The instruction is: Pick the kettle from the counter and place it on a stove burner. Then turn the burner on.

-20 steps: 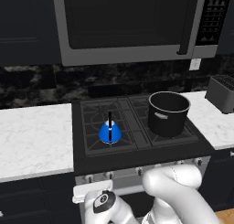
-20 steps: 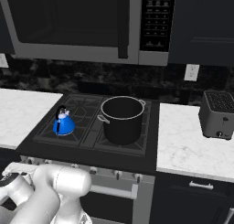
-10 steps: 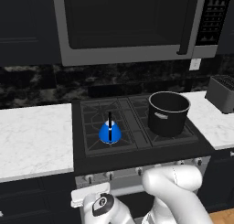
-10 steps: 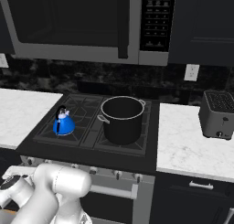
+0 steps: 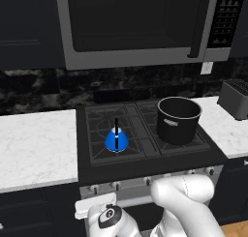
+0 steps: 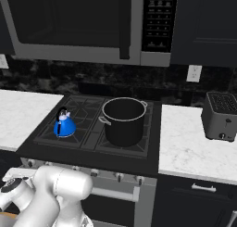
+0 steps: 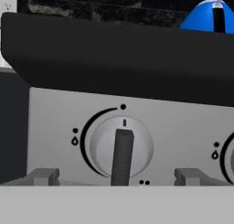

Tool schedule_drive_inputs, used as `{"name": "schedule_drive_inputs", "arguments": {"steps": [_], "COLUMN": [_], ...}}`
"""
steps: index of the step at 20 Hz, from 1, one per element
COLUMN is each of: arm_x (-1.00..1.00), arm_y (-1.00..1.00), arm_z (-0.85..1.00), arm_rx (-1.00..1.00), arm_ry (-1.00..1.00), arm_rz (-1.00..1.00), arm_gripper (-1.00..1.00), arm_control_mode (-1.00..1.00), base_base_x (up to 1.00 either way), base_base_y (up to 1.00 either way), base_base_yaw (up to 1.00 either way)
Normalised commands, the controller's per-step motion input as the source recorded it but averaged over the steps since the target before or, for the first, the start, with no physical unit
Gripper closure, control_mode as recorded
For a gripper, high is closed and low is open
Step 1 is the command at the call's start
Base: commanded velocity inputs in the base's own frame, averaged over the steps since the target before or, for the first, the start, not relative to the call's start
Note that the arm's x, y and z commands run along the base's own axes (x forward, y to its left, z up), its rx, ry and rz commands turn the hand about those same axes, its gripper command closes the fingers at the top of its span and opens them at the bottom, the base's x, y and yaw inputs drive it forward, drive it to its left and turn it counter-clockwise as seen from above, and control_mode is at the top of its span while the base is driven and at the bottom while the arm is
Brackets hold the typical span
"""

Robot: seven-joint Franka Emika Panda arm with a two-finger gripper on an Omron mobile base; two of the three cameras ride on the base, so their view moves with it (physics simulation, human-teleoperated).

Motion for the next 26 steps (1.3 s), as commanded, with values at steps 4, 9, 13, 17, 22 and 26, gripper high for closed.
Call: {"name": "schedule_drive_inputs", "arguments": {"steps": [4, 9, 13, 17, 22, 26], "arm_x": [0.0, 0.0, 0.0, 0.01, 0.0, 0.15], "arm_y": [0.0, 0.0, 0.0, 0.0, 0.0, 0.0], "arm_z": [0.09, 0.12, 0.0, 0.0, 0.0, 0.0], "arm_rx": [0.0, 0.0, 0.0, 0.0, 0.0, 0.0], "arm_ry": [-0.03, -0.02, 0.0, 0.0, 0.0, 0.0], "arm_rz": [0.0, 0.0, 0.0, 0.0, 0.0, 0.0], "arm_gripper": [-1.0, -1.0, -1.0, -1.0, -1.0, -1.0], "arm_control_mode": [-1.0, -1.0, -1.0, -1.0, -1.0, -1.0], "base_base_x": [0.0, 0.0, 0.0, 0.0, 0.0, 0.0], "base_base_y": [0.0, 0.0, 0.0, 0.0, 0.0, 0.0], "base_base_yaw": [0.0, 0.0, 0.0, 0.0, 0.0, 0.0]}}
